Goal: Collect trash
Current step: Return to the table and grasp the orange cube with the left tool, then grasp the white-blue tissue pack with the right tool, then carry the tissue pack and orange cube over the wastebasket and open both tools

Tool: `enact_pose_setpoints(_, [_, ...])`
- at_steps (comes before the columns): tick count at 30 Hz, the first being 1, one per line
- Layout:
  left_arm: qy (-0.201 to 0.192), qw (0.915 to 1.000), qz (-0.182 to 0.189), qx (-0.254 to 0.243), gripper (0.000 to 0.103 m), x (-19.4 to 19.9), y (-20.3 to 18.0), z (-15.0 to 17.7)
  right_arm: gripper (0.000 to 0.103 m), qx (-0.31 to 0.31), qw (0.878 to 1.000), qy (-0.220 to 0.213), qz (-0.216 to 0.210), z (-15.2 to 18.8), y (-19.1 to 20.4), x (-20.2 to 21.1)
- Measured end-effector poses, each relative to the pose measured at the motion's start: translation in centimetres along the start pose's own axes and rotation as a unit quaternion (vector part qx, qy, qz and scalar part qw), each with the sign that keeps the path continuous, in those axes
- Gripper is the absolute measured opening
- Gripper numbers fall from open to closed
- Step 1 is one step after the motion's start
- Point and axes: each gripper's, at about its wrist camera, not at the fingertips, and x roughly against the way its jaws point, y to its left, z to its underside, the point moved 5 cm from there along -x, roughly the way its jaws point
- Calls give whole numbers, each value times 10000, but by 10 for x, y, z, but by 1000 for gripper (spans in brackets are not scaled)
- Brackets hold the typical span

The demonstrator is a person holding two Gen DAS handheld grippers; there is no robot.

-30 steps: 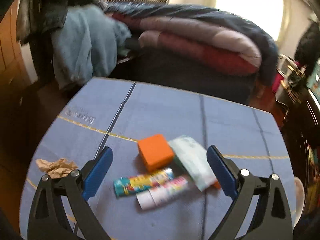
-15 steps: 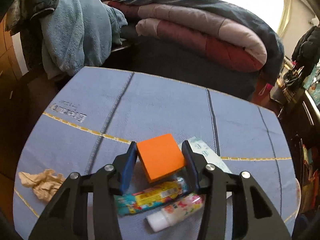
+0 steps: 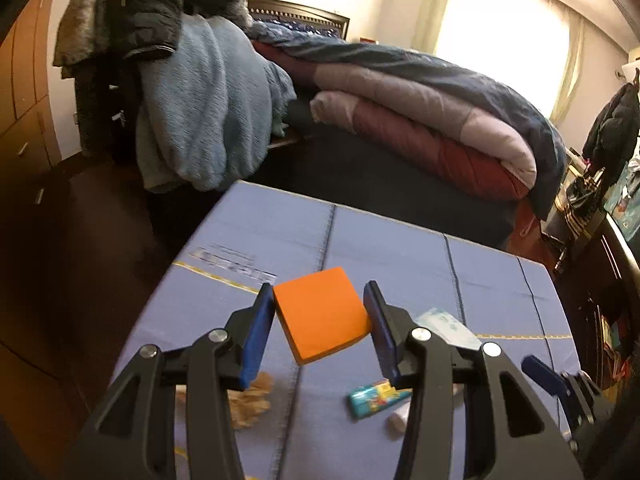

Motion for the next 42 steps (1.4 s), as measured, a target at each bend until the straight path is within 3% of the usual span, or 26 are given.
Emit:
enact_pose_setpoints(7, [-122, 9997, -73, 203, 47, 7, 30, -8, 72, 187, 9995, 234, 119, -7, 14, -29])
enact_pose_setpoints(9, [-132, 9997, -80, 214, 47, 8, 33, -9, 58, 258, 9991, 217, 239, -7, 16, -32])
enact_pose_setpoints(10, [-133, 9996, -77, 216, 47, 9, 34, -9, 43, 312, 9989, 237, 277, -6, 16, -34])
enact_pose_setpoints(16, [-128, 9997, 31, 207, 47, 15, 30, -8, 42, 238, 9994, 116, 222, -3, 11, -21])
enact_pose_setpoints(25, [-128, 9992, 368, 1, 47, 38, -6, 3, 42, -415, 9990, -112, 79, 22, -33, 44])
enact_pose_setpoints(34, [89, 9947, 916, -452, 47, 59, -78, 36, 42, -962, 9949, -223, 222, 59, -84, 98])
enact_pose_setpoints(42, [269, 9818, 1593, -1000, 47, 76, -158, 66, 42, -1347, 9888, -309, 559, 93, -133, 134])
